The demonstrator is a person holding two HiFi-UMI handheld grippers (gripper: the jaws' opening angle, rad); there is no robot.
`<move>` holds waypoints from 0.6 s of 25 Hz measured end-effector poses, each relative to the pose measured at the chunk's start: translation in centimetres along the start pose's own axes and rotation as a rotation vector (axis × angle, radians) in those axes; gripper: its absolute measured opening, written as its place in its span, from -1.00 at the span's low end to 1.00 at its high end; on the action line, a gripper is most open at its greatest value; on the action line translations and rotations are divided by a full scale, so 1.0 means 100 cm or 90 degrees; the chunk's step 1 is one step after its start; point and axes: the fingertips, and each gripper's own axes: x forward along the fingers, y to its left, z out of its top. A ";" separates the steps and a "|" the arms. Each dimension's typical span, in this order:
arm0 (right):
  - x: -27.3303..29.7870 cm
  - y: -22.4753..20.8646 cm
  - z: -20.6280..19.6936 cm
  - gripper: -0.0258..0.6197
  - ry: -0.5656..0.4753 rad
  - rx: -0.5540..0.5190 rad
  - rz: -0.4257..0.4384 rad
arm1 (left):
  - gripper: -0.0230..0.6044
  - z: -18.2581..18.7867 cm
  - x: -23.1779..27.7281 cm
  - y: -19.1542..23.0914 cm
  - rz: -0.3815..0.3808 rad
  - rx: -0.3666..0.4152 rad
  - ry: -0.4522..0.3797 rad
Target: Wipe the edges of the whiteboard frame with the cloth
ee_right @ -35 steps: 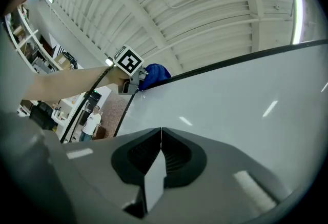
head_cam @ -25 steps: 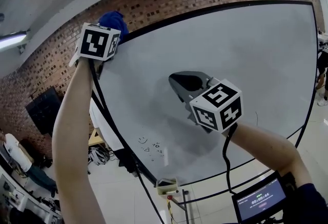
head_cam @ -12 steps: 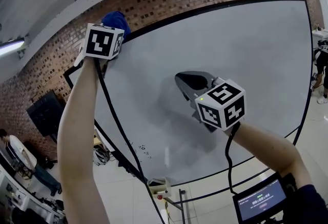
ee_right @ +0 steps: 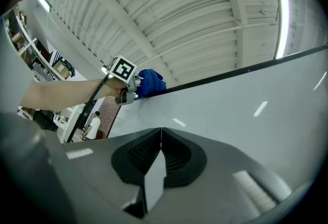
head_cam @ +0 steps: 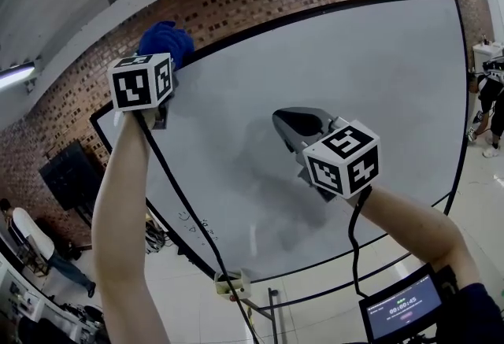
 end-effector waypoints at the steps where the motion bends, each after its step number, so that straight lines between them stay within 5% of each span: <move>1: -0.011 -0.003 0.006 -0.89 0.003 0.000 -0.001 | -0.50 0.008 -0.010 0.000 0.002 -0.036 -0.018; 4: -0.045 -0.015 0.019 -0.89 0.011 0.004 -0.005 | -0.50 0.030 -0.040 -0.008 0.000 -0.127 -0.068; 8: -0.056 -0.017 0.003 -0.89 0.018 0.032 0.002 | -0.50 0.016 -0.070 -0.025 -0.031 -0.186 -0.094; 15: -0.087 -0.005 -0.002 -0.89 0.008 0.059 0.022 | -0.50 0.030 -0.158 -0.101 -0.063 -0.133 -0.155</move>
